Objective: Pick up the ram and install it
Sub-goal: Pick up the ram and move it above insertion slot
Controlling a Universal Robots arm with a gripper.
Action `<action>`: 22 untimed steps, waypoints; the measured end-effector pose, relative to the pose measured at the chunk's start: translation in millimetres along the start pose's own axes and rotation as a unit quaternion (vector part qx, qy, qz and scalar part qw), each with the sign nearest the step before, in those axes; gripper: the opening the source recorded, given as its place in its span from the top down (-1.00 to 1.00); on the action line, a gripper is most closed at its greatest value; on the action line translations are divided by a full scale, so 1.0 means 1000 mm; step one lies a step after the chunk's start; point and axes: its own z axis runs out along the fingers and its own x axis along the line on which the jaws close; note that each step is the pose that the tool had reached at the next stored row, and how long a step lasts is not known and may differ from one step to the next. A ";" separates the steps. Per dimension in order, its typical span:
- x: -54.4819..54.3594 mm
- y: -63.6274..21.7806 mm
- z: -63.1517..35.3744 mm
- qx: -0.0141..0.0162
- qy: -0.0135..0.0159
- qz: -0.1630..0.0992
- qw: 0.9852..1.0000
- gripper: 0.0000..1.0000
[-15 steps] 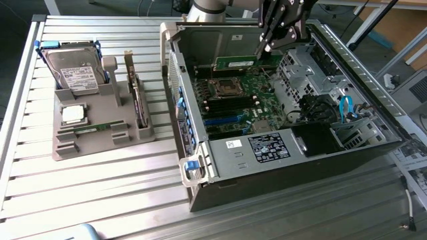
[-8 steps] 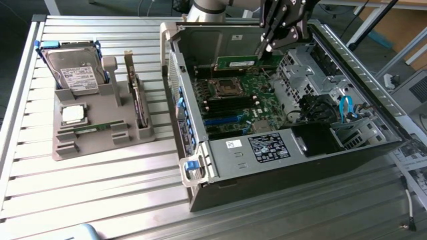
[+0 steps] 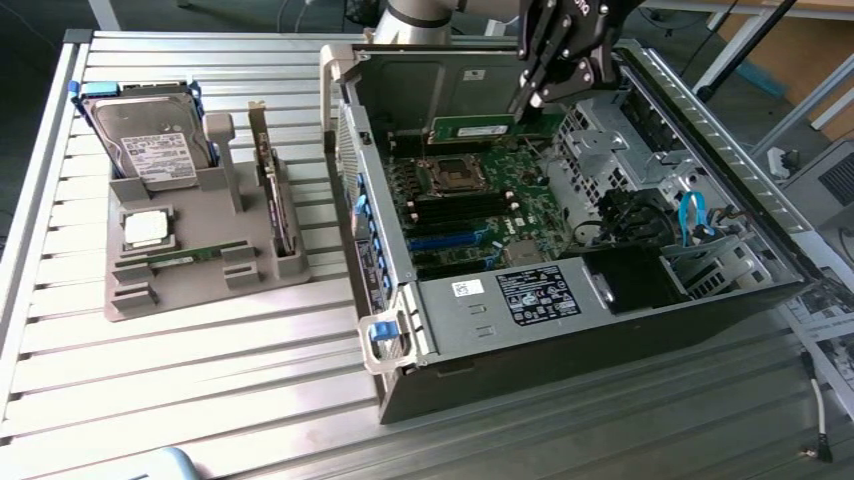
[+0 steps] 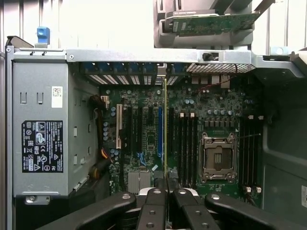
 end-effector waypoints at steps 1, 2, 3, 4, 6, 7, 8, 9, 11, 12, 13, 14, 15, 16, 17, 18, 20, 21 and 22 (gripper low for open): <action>0.000 0.0000 0.0010 0.000 0.000 0.000 1.000 0.76; 0.000 -0.0001 0.0019 0.000 0.000 0.000 1.000 0.76; 0.000 -0.0002 0.0030 0.000 0.000 0.000 1.000 0.76; 0.000 -0.0003 0.0035 0.000 0.000 0.000 1.000 0.76; 0.000 -0.0003 0.0035 0.000 0.000 0.000 1.000 0.76; 0.000 -0.0003 0.0035 0.000 0.000 0.000 1.000 0.76; 0.000 -0.0003 0.0035 0.000 0.000 0.000 1.000 0.76; 0.000 -0.0013 0.0035 0.000 0.000 0.000 1.000 0.76; 0.000 -0.0041 0.0035 0.000 0.000 0.000 1.000 0.76; 0.000 -0.0062 0.0034 0.000 0.000 0.000 1.000 0.76; 0.000 -0.0082 0.0033 0.000 0.000 0.000 1.000 0.76; 0.000 -0.0106 0.0033 0.000 0.000 0.000 1.000 0.76; 0.000 -0.0131 0.0031 0.000 0.000 0.000 1.000 0.76; 0.000 -0.0158 0.0031 0.000 0.000 0.000 1.000 0.76; 0.000 -0.0185 0.0030 0.000 0.000 0.000 1.000 0.76; 0.000 -0.0210 0.0029 0.000 0.000 0.000 1.000 0.76; 0.000 -0.0224 0.0028 0.000 0.000 0.000 1.000 0.76; 0.000 -0.0224 0.0029 0.000 0.000 0.000 1.000 0.76; 0.000 -0.0224 0.0029 0.000 0.000 0.000 1.000 0.76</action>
